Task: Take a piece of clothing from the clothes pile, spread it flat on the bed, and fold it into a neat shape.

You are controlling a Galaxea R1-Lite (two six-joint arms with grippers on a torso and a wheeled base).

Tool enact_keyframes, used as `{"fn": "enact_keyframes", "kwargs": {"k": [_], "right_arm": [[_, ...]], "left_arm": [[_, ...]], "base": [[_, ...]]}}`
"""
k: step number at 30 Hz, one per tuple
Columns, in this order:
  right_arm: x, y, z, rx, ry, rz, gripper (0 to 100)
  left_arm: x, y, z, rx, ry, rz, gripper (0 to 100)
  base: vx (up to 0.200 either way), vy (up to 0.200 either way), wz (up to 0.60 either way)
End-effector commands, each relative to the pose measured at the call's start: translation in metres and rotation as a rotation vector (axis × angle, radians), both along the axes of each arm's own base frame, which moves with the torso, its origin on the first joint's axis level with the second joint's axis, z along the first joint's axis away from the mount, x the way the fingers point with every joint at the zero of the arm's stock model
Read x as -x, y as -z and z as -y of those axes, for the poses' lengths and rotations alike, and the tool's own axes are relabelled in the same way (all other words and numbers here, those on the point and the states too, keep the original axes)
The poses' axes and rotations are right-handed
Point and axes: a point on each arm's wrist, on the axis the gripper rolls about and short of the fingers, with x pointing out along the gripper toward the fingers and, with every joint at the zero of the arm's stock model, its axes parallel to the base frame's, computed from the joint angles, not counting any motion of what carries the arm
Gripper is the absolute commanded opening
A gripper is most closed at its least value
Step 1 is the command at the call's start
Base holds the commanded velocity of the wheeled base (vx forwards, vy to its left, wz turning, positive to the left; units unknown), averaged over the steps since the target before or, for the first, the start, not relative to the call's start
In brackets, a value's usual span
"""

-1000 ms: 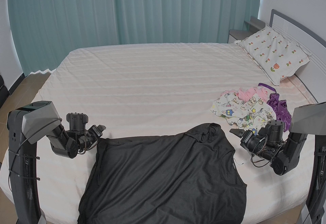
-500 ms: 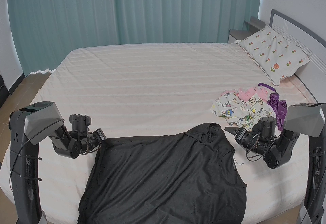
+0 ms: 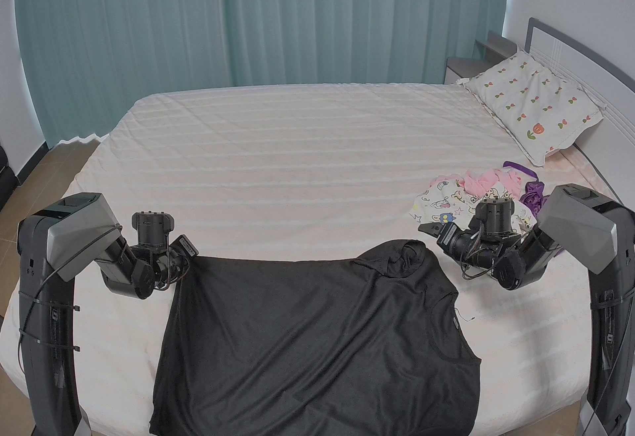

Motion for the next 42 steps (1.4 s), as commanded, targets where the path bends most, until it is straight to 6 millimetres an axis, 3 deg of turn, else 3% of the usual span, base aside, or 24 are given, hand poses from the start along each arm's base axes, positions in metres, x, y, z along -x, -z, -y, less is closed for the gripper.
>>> {"fn": "enact_keyframes", "kwargs": {"k": [1, 13, 14, 25, 28, 34, 35, 42], "right_arm": [[-0.012, 0.010, -0.025, 0.007, -0.049, -0.012, 100], [-0.031, 0.039, -0.047, 0.104, -0.092, -0.095, 100], [-0.033, 0.041, -0.049, 0.108, -0.088, -0.099, 0], [-0.073, 0.010, -0.047, 0.092, -0.018, 0.056, 0], [-0.096, -0.004, -0.041, 0.076, 0.046, 0.156, 0], [-0.110, 0.007, -0.039, 0.083, 0.084, 0.159, 0], [-0.110, 0.010, -0.039, 0.086, 0.083, 0.156, 100], [-0.110, 0.014, -0.038, 0.083, 0.086, 0.160, 100]], "left_arm": [[-0.001, -0.005, -0.002, 0.000, -0.016, 0.016, 0], [0.000, -0.003, 0.001, -0.010, -0.023, 0.008, 0], [0.000, -0.003, 0.001, -0.010, -0.023, 0.006, 0], [-0.001, -0.001, 0.001, -0.015, -0.027, 0.004, 0], [-0.003, -0.002, 0.000, -0.015, -0.030, 0.015, 0], [-0.008, 0.005, 0.001, -0.015, -0.028, 0.012, 0], [-0.010, 0.006, 0.001, -0.015, -0.030, 0.014, 0], [-0.014, 0.014, 0.001, -0.018, -0.032, 0.011, 0]], "base": [[0.000, 0.000, 0.00], [0.000, 0.000, 0.00], [0.000, 0.000, 0.00], [0.000, 0.000, 0.00], [0.000, 0.000, 0.00], [0.000, 0.000, 0.00], [0.000, 0.000, 0.00], [0.000, 0.000, 0.00]]}}
